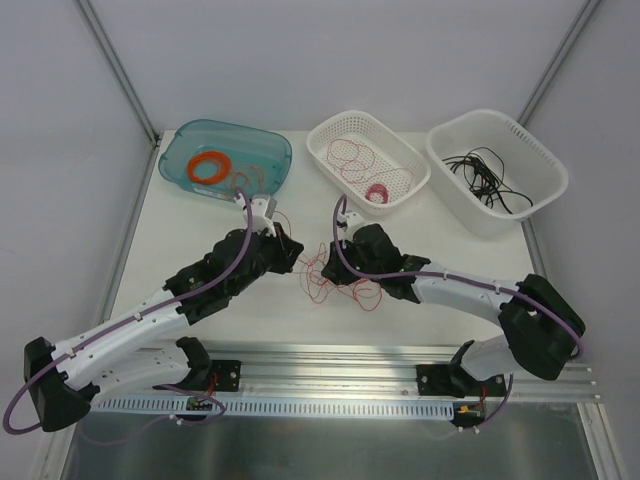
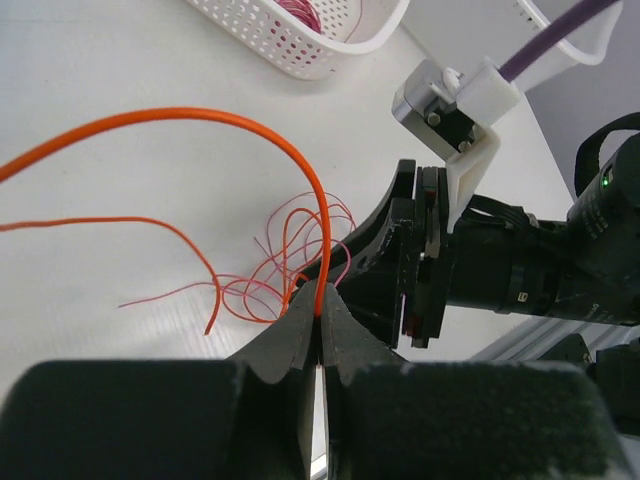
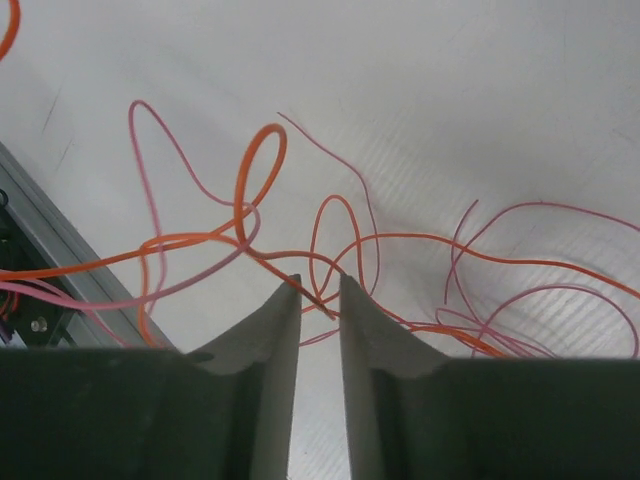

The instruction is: Untangle the cables

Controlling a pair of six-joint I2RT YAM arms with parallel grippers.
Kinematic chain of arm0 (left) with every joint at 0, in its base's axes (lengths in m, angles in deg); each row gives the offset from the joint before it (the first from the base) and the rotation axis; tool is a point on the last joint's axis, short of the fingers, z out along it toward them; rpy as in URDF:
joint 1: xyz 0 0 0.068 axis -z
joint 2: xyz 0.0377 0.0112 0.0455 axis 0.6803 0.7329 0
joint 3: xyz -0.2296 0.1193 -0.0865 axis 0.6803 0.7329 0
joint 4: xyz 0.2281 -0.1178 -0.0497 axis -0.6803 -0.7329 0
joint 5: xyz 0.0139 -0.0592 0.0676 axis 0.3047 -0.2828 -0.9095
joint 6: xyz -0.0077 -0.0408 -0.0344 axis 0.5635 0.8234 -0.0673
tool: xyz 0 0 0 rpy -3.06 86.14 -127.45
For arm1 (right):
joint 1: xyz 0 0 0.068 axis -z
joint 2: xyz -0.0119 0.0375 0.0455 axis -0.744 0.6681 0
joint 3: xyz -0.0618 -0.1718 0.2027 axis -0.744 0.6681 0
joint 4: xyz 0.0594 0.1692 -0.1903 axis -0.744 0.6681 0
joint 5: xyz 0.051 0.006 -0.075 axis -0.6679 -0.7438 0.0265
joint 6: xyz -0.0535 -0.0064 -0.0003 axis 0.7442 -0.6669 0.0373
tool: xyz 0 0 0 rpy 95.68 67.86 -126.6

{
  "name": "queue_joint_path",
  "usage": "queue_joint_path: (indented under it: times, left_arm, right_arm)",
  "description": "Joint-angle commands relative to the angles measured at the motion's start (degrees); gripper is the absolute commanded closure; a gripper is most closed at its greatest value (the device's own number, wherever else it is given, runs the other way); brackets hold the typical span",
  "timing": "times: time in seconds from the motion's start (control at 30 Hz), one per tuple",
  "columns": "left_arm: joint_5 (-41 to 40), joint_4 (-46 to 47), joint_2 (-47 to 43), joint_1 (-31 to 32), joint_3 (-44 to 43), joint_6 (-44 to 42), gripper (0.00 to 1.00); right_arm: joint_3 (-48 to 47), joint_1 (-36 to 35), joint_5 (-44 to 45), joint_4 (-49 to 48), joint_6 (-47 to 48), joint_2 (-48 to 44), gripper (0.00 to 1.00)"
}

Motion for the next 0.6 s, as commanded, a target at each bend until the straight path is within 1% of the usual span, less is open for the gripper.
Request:
queue_joint_path:
  times: [0.0, 0.07, 0.1, 0.13, 0.2, 0.23, 0.3, 0.33, 0.37, 0.43, 0.47, 0.53, 0.57]
  left_arm:
    - [-4.91, -0.94, -1.56, 0.42, -3.27, -0.89, 1.00]
    - [-6.50, -2.25, -1.48, 0.15, -3.97, -2.55, 1.00]
    - [-7.47, -2.69, -1.56, -0.11, -4.24, -3.18, 1.00]
    - [-9.22, -3.39, -1.56, -1.16, -4.50, -3.70, 1.00]
    - [-10.11, -5.59, -1.74, -3.18, -4.85, -4.67, 1.00]
    - [-9.59, -6.29, -1.74, -6.41, -5.20, -4.94, 1.00]
    - [-8.45, -7.87, -2.09, -10.46, -5.47, -5.46, 1.00]
    - [-7.48, -8.32, -2.09, -12.48, -5.73, -5.73, 1.00]
    - [-7.13, -9.11, -2.18, -16.51, -6.00, -5.99, 1.00]
    - [-6.77, -10.33, -1.92, -19.70, -6.96, -7.83, 1.00]
    - [-6.77, -10.78, -1.22, -22.50, -7.40, -8.45, 1.00]
    - [-7.12, -12.09, -0.51, -24.88, -8.80, -9.59, 1.00]
    - [-6.86, -12.36, 0.27, -26.81, -9.25, -10.64, 1.00]
  right_arm:
    - [0.35, -0.27, -0.79, -3.04, 1.32, -1.11, 0.78]
    - [1.06, -0.27, -0.26, -1.28, 1.67, -2.52, 0.87]
    - [1.23, -0.27, 0.00, -0.32, 2.11, -4.18, 0.96]
    - [1.67, -0.27, 0.79, 1.78, 2.46, -5.07, 0.99]
    - [2.20, -0.27, 1.58, 3.99, 3.34, -8.31, 0.99]
    - [2.55, -0.19, 2.54, 6.35, 3.78, -9.54, 0.99]
    - [3.34, 0.08, 3.34, 8.82, 4.92, -11.83, 0.99]
    - [3.69, 0.43, 3.69, 10.40, 5.36, -14.54, 0.99]
    - [4.30, 0.86, 3.61, 12.16, 5.62, -15.87, 0.99]
    - [4.66, 2.09, 2.47, 15.58, 6.94, -19.81, 0.99]
    - [4.66, 2.53, 1.94, 16.82, 7.55, -21.23, 0.99]
    - [4.57, 4.28, 0.80, 20.24, 9.04, -23.69, 0.99]
    - [4.49, 4.90, 0.36, 21.30, 9.58, -26.40, 0.99]
